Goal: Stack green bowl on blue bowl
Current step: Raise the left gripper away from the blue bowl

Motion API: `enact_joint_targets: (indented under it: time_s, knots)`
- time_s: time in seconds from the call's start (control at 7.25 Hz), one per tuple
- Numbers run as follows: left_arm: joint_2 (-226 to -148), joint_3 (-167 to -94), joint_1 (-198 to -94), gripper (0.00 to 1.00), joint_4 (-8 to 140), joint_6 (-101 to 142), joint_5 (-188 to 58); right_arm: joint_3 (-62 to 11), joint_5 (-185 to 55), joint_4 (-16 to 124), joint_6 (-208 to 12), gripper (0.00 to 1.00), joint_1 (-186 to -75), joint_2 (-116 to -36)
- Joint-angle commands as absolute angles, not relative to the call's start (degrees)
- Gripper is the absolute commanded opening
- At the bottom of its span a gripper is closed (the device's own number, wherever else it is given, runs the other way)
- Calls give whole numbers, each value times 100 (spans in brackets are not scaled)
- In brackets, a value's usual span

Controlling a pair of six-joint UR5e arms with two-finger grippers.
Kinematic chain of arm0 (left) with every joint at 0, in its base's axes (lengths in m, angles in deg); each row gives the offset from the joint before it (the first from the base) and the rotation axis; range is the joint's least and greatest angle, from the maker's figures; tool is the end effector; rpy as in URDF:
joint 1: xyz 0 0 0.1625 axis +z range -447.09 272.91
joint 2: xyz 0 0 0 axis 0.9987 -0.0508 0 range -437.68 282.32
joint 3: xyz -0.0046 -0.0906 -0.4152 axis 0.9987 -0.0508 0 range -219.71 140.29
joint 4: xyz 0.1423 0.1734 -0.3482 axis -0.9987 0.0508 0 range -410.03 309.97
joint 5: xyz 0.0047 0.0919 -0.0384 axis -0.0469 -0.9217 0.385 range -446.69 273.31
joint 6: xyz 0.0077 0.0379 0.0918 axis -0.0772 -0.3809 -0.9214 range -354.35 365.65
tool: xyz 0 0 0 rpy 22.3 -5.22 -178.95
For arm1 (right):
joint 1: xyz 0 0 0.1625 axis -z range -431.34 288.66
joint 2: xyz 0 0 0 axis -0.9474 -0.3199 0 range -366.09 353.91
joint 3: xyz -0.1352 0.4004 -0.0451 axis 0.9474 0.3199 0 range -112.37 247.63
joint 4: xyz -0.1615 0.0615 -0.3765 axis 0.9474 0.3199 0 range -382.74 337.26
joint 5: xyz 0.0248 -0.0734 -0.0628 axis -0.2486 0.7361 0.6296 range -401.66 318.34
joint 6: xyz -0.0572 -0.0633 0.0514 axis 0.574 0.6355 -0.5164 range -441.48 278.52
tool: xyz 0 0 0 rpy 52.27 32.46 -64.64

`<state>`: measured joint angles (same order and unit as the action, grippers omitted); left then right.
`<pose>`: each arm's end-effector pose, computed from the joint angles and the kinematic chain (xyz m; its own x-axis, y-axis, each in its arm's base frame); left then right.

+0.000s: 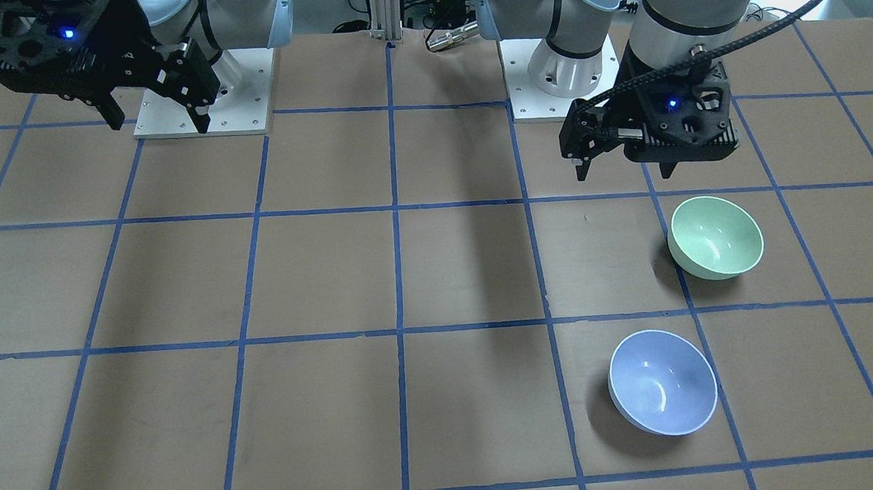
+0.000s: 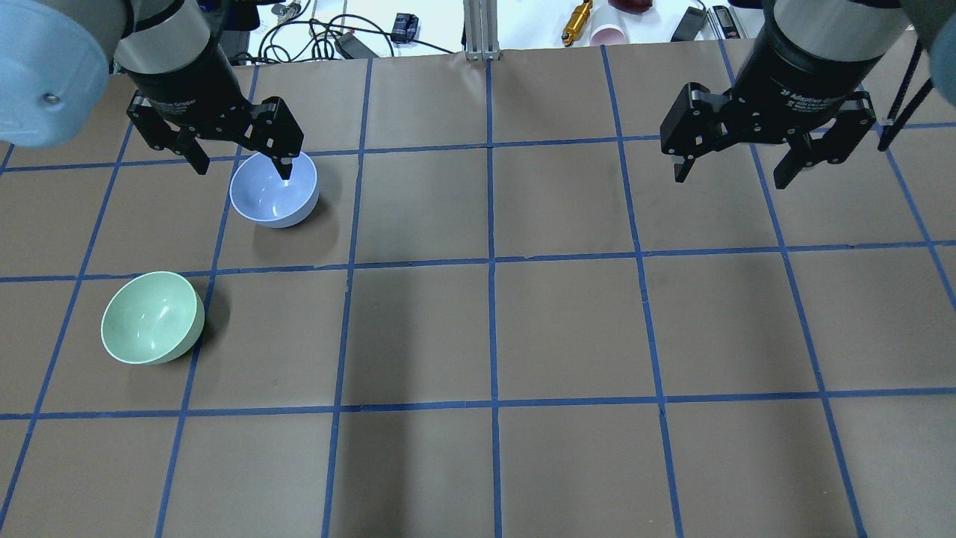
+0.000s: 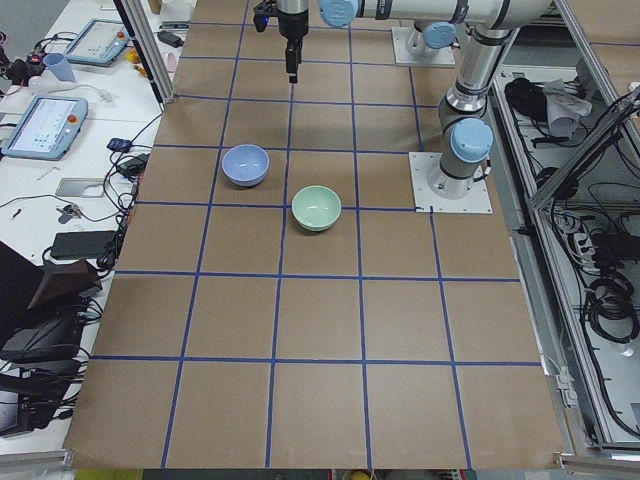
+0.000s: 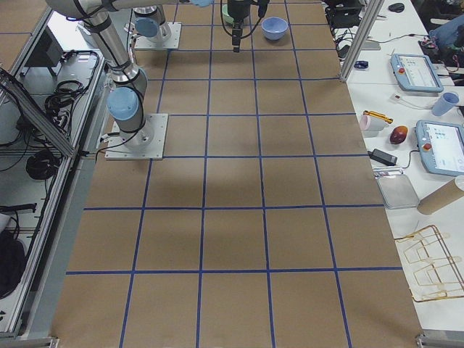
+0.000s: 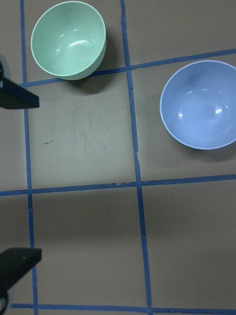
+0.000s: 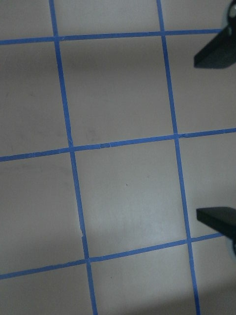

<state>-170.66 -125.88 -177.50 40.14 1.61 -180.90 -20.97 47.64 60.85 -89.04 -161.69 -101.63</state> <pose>-0.1297 -0.5142 0.4946 -0.9943 0.0768 -0.0741 0.0775 0.9970 -0.0066 0.1373 -0.4482 0.5342 -0.9920 0.1254 -0.0133 0.1255 0.9921 -0.0076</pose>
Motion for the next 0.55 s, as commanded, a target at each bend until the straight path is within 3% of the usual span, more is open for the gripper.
enact_joint_targets:
  time_s: [0.0,0.41]
  knots:
    - [-17032,-12611,-17752,100,3804,161,-18065,-2096,4764,6084,-8904,100,-16169,-10163]
    - [-17032,-12576,-17735,100,3812,178,-18065,-2105,4764,6093,-8904,100,-16169,-10163]
